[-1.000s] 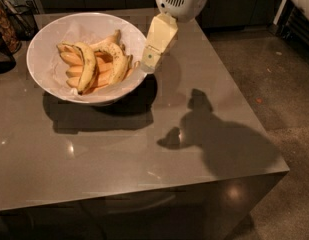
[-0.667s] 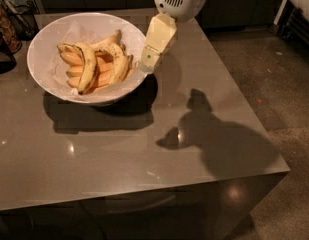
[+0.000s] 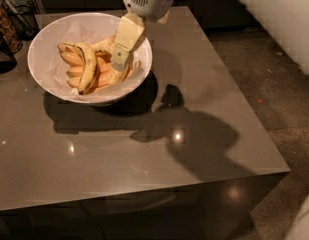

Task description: Pick banana from white bowl

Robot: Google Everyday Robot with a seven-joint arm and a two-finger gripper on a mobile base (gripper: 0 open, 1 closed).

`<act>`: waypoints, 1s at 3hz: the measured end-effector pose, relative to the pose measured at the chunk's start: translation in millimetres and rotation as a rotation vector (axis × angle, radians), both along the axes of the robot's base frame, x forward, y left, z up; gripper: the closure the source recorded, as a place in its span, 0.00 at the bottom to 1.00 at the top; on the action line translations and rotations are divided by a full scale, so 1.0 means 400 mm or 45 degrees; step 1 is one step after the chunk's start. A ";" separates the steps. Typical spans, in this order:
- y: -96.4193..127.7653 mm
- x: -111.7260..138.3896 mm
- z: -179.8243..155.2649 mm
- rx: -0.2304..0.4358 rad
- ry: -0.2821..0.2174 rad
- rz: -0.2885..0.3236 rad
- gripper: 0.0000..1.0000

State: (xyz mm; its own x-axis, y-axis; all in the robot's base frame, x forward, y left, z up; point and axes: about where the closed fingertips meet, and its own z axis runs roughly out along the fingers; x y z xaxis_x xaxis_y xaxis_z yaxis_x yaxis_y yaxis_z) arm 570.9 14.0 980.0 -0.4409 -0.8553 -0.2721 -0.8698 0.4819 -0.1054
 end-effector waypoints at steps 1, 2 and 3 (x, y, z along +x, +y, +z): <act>0.008 0.007 0.003 0.019 -0.020 0.001 0.00; 0.047 0.022 0.003 0.082 -0.005 0.032 0.00; 0.073 0.036 0.002 0.122 0.015 0.035 0.00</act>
Offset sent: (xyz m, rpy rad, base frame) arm 0.0092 0.0313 0.0001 0.1085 0.0430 0.0543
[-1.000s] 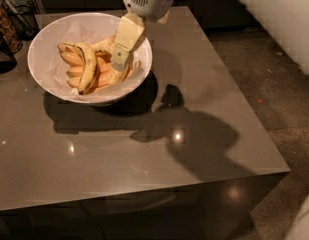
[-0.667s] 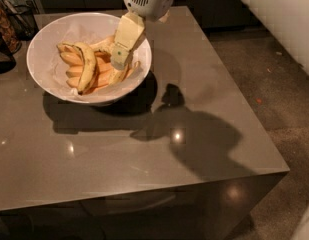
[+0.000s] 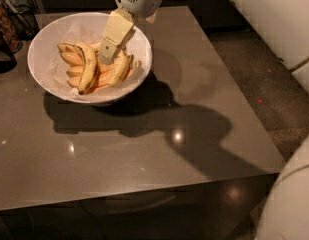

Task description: Pick banana from white bowl

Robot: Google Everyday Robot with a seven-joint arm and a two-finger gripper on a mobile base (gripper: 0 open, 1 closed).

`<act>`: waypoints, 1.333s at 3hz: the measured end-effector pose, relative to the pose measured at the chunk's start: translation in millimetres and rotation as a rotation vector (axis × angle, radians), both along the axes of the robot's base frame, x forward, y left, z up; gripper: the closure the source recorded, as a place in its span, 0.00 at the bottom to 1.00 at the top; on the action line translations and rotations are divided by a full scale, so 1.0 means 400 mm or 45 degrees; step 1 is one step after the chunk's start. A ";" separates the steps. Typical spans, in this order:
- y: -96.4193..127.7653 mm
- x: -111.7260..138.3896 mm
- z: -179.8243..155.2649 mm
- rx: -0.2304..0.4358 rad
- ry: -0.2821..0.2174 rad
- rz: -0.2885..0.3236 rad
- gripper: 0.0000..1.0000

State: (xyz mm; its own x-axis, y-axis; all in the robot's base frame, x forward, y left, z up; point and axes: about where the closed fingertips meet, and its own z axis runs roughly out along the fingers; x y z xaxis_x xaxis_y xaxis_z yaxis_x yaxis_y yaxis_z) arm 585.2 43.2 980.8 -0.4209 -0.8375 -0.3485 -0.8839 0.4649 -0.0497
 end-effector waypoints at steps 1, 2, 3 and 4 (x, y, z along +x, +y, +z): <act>0.015 0.012 -0.003 0.020 0.020 -0.004 0.16; 0.029 0.019 -0.010 0.027 0.038 -0.002 0.19; 0.034 0.033 -0.022 0.031 0.059 -0.013 0.24; 0.043 0.048 -0.034 0.029 0.078 -0.016 0.26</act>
Offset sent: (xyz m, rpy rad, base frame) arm 0.0043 0.0101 -0.0090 0.0030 0.0747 0.0004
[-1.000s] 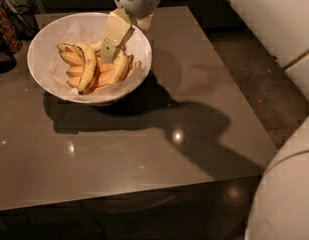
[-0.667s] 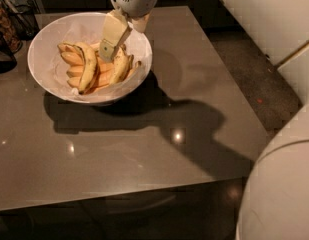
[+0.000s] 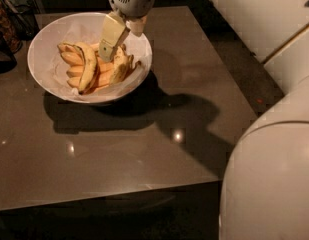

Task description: Pick banana from white bowl

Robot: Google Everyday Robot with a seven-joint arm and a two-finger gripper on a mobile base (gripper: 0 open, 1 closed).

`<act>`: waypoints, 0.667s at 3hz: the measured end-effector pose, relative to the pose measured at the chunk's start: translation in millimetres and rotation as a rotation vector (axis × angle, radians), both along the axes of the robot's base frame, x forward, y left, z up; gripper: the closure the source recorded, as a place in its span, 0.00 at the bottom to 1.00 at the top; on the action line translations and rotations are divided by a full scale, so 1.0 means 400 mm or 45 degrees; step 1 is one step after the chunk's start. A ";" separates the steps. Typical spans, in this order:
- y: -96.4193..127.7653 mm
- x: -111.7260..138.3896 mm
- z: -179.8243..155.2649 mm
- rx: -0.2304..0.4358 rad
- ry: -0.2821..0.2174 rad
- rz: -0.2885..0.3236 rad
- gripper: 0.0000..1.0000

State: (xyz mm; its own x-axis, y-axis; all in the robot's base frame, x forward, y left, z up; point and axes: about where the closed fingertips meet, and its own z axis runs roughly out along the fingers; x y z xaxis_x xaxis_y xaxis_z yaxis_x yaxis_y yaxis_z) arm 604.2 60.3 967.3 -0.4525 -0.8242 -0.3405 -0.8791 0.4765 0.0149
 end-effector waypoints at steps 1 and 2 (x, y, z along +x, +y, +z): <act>0.010 0.011 -0.010 -0.007 0.012 0.000 0.31; 0.026 0.029 -0.029 -0.020 0.037 0.003 0.35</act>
Offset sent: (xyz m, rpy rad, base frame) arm 0.0084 0.0049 -0.0188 -0.0666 0.0924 0.0096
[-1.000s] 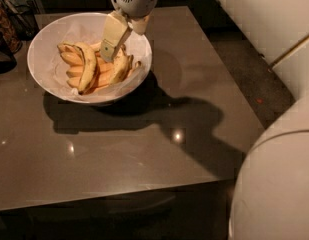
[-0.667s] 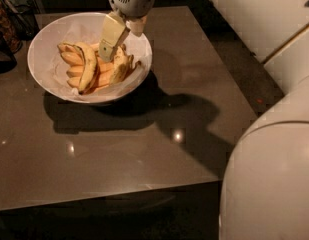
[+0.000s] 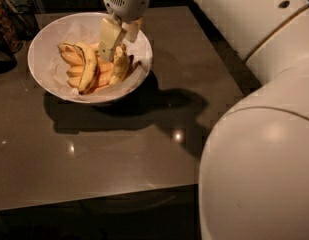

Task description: Pick banana from white bowl

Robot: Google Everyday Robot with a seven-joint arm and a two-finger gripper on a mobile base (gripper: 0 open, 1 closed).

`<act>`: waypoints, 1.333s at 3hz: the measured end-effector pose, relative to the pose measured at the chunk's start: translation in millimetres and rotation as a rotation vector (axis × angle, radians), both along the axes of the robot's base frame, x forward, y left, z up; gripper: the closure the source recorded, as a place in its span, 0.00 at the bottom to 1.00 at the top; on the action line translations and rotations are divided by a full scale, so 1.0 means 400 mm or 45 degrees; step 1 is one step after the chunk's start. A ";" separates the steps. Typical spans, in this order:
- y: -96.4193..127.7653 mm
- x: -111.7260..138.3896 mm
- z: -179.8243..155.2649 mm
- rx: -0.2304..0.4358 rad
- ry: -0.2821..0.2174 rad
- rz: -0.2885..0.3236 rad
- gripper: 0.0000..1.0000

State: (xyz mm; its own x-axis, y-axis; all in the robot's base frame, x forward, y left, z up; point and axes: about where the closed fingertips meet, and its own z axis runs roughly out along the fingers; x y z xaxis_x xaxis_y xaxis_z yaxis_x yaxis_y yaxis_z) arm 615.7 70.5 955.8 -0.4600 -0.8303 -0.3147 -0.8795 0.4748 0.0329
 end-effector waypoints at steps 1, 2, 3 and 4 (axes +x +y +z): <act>0.007 0.018 -0.016 -0.005 0.019 -0.005 0.34; 0.016 0.028 -0.031 -0.006 0.041 -0.011 0.35; 0.015 0.050 -0.060 -0.016 0.070 -0.031 0.54; 0.014 0.061 -0.076 -0.024 0.068 -0.034 0.77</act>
Offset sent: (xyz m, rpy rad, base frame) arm 0.0010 -0.0053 -0.0177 -0.0546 0.1034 -0.0078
